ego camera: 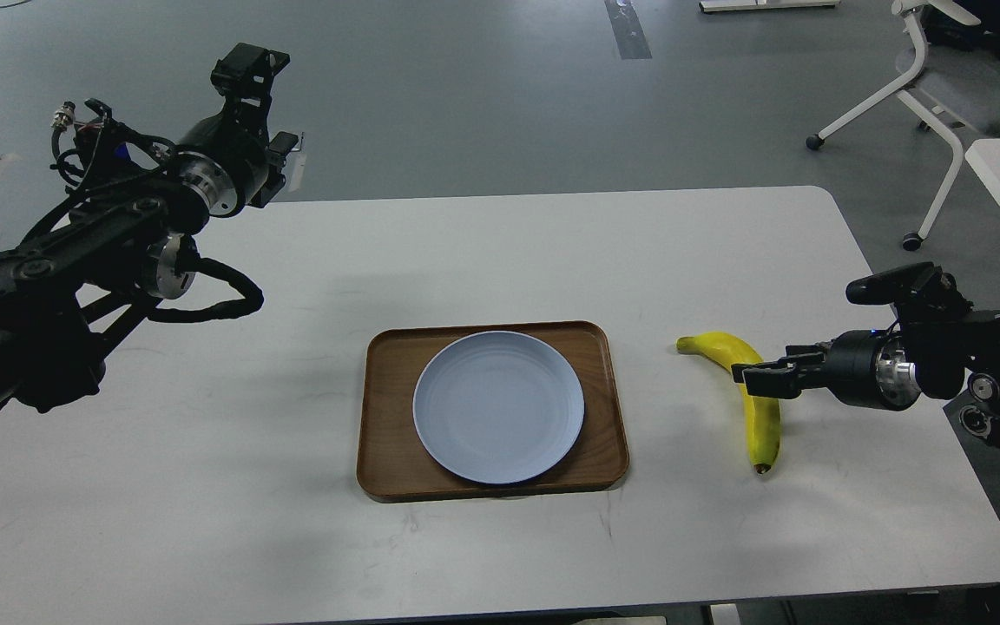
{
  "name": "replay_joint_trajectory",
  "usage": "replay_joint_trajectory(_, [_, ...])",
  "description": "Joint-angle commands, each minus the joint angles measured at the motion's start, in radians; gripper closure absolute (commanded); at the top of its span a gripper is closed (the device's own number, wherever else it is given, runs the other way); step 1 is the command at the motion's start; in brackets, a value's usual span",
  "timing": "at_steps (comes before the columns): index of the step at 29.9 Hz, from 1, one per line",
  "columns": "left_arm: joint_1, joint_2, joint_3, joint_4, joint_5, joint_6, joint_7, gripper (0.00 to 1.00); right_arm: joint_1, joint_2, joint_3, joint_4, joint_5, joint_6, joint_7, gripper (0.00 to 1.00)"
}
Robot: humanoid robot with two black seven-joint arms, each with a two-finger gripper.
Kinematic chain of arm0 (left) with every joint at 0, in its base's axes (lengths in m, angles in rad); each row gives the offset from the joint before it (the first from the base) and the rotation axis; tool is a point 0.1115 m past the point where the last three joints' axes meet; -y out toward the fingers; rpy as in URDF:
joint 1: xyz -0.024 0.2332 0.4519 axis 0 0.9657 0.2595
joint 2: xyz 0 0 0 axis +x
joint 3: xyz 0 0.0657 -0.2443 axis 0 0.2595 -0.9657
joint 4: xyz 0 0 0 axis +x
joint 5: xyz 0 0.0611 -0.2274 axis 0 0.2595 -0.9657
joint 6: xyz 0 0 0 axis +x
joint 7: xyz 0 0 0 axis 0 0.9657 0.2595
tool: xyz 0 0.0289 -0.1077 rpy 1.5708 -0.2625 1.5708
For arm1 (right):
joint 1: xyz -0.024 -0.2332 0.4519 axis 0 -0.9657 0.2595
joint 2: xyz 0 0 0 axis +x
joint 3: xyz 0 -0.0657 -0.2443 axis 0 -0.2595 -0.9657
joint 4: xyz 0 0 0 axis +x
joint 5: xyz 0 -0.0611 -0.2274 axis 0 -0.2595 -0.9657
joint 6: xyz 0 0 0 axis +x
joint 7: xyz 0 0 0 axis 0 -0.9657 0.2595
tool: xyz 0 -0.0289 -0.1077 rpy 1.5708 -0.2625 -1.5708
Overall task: Place banana on plate with both arms
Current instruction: 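Grasp the yellow banana with the right gripper, then carry the banana with the right gripper over the plate and lower it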
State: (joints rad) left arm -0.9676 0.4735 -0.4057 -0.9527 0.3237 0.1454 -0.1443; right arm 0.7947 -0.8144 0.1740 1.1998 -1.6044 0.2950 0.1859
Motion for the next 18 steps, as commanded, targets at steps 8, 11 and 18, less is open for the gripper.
replay_joint_trajectory(8, [0.041, 0.007, -0.019, -0.011, 0.001, -0.006, -0.009, 0.02, -0.025, 0.014, -0.050, -0.025, -0.002, -0.002, 0.001, 0.85])
replay_joint_trajectory(11, [0.049, 0.005, -0.013, -0.009, 0.009, -0.006, -0.012, 0.02, -0.016, 0.024, -0.050, -0.026, -0.002, -0.028, 0.004, 1.00])
replay_joint_trajectory(18, [0.058, 0.004, -0.007, -0.008, 0.017, -0.004, -0.014, 0.02, 0.096, 0.037, -0.045, -0.020, 0.004, -0.108, 0.084, 1.00])
